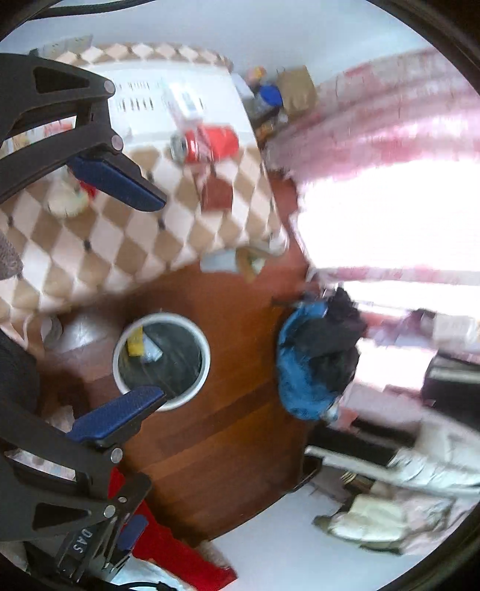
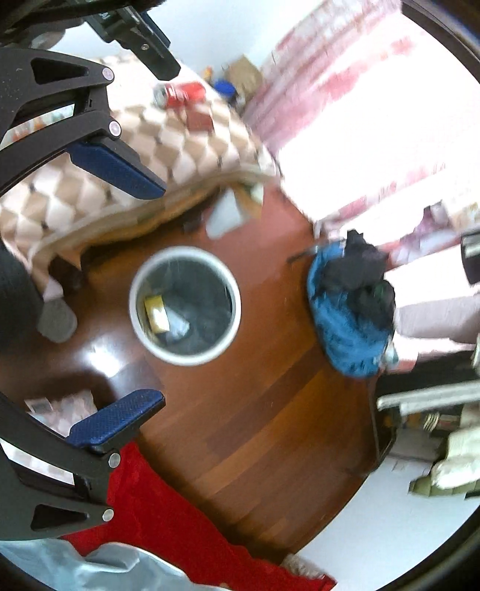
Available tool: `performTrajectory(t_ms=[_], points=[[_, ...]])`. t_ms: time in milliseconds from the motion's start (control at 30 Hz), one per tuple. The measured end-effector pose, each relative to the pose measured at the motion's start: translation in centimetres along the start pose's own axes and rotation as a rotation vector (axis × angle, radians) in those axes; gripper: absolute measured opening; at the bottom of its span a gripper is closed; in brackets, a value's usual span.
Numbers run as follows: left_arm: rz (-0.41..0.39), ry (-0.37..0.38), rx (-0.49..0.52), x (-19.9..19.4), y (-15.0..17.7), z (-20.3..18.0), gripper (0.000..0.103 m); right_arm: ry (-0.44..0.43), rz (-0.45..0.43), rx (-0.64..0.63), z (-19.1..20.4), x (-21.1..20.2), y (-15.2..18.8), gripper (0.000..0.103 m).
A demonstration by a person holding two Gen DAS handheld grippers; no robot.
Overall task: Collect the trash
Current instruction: 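Swing both tools back over the table, then grasp the Pure Milk carton with the left tool while the right tool grasps the bread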
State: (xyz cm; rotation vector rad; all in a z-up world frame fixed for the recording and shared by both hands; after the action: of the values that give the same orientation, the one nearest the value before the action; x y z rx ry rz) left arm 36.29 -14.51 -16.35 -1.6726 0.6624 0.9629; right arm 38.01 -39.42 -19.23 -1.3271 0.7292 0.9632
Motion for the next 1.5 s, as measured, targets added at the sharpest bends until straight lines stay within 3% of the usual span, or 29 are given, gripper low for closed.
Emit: performTrajectory(t_ms=[133,233,467,633,767,833,933,967,1000,1167,1300,1400,1500], points=[[-0.012,-0.064,-0.080,-1.6,1.4,6.5,0.097,-0.082,0.032,-0.073,6.2,-0.8,1.9,0.103],[-0.005,-0.171,-0.138,-1.2,3.8,12.7,0.097,-0.135,0.081,-0.140,11.2,0.6,4.3,0.103],[0.136,-0.387,-0.318,4.1,12.6,27.8,0.097,-0.210,0.242,-0.273,21.8,7.7,10.5,0.103],[0.255,-0.425,-0.405,8.0,17.9,33.9,0.097,-0.197,0.338,-0.328,27.0,13.0,14.1,0.103],[0.288,-0.419,-0.422,9.0,20.0,36.2,0.097,-0.165,0.393,-0.339,28.6,16.3,15.9,0.085],[0.301,-0.419,-0.417,9.6,20.5,36.7,0.097,-0.151,0.398,-0.348,29.2,17.6,16.5,0.083],[0.315,-0.413,-0.396,10.3,21.0,37.1,0.097,-0.115,0.368,-0.394,30.1,18.6,16.9,0.058],[0.321,-0.414,-0.379,10.5,21.1,37.1,0.097,-0.091,0.342,-0.424,30.4,18.7,17.1,0.052],[0.322,-0.415,-0.359,10.7,20.9,37.0,0.097,-0.084,0.320,-0.454,30.7,18.6,17.3,0.033],[0.267,-0.338,-0.180,9.3,18.9,34.4,0.097,-0.085,0.286,-0.494,30.2,17.8,17.5,0.026],[0.233,-0.180,0.152,8.1,17.1,28.7,0.096,-0.105,0.304,-0.427,27.0,16.7,16.8,0.026],[0.283,-0.094,0.384,8.6,17.2,24.5,0.096,-0.119,0.333,-0.380,25.0,16.3,16.7,0.026],[0.381,-0.040,0.532,10.3,17.9,21.9,0.096,-0.125,0.351,-0.349,23.6,16.1,17.0,0.023]])
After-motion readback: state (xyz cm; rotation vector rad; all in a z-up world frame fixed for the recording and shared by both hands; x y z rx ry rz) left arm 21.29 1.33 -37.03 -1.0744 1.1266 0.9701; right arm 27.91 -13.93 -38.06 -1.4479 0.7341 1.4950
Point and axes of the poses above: each gripper's, at about its wrist camera, not at the fingertips, and x roughly the way its jaws point, z to its left, y to its underside, the point moved 6 cm from there along x, roughly the way its jaws point, and after that the axes turned 5 degrees about -x, right-handed, at the moved point
